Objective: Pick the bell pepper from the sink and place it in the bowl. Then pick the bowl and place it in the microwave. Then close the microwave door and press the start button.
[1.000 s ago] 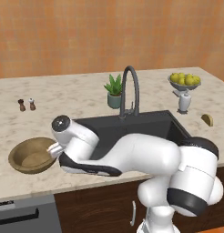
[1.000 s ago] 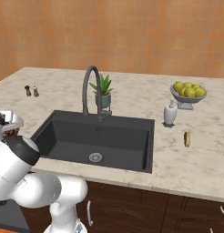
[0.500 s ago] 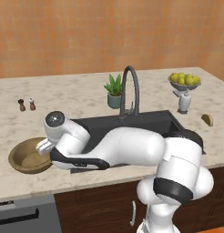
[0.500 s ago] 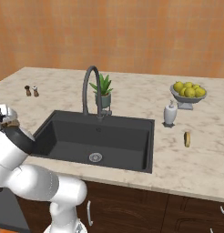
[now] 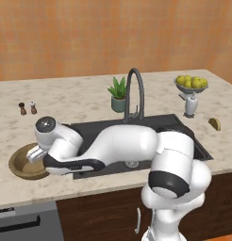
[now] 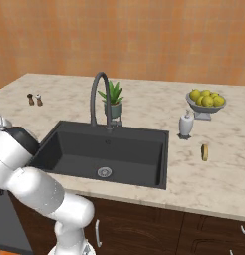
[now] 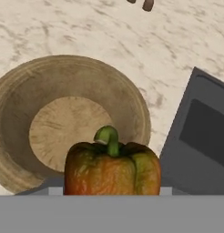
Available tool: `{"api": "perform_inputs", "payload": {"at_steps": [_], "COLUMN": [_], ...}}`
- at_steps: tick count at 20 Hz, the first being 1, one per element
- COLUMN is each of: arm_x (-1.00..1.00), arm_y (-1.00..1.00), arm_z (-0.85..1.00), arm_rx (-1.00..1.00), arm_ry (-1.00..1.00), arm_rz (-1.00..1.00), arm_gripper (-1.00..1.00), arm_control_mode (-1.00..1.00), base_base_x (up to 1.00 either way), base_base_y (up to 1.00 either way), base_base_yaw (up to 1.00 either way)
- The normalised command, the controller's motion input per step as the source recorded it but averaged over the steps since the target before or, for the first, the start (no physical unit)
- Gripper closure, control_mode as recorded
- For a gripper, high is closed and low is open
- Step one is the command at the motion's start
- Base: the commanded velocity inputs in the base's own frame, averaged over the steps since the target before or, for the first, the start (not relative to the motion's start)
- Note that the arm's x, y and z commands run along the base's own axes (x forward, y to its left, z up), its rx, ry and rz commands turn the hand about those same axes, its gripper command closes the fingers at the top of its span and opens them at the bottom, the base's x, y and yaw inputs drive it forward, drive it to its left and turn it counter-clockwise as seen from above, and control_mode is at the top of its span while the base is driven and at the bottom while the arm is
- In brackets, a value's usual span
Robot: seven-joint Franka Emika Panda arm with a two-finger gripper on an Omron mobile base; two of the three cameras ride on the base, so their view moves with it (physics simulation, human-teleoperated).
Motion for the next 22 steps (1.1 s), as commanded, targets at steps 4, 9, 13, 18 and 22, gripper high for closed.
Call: {"api": "perform_inputs", "payload": {"at_steps": [4, 9, 13, 18, 22], "arm_x": [0.0, 0.02, 0.12, 0.32, 0.19], "arm_y": [0.09, 0.0, 0.0, 0.05, 0.11], "arm_z": [-0.33, -0.4, -0.16, -0.12, -0.16], "arm_rx": [0.0, 0.0, 0.0, 0.0, 0.0], "arm_ry": [0.1, 0.07, 0.05, 0.13, 0.09], "arm_rz": [0.0, -0.03, -0.05, -0.08, -0.09], "arm_gripper": [1.0, 1.0, 1.0, 1.0, -1.0], "arm_control_mode": [-1.0, -1.0, -1.0, -1.0, -1.0], "base_base_x": [0.0, 0.0, 0.0, 0.0, 0.0], "base_base_y": [0.0, 0.0, 0.0, 0.0, 0.0], "base_base_yaw": [0.0, 0.0, 0.0, 0.0, 0.0]}}
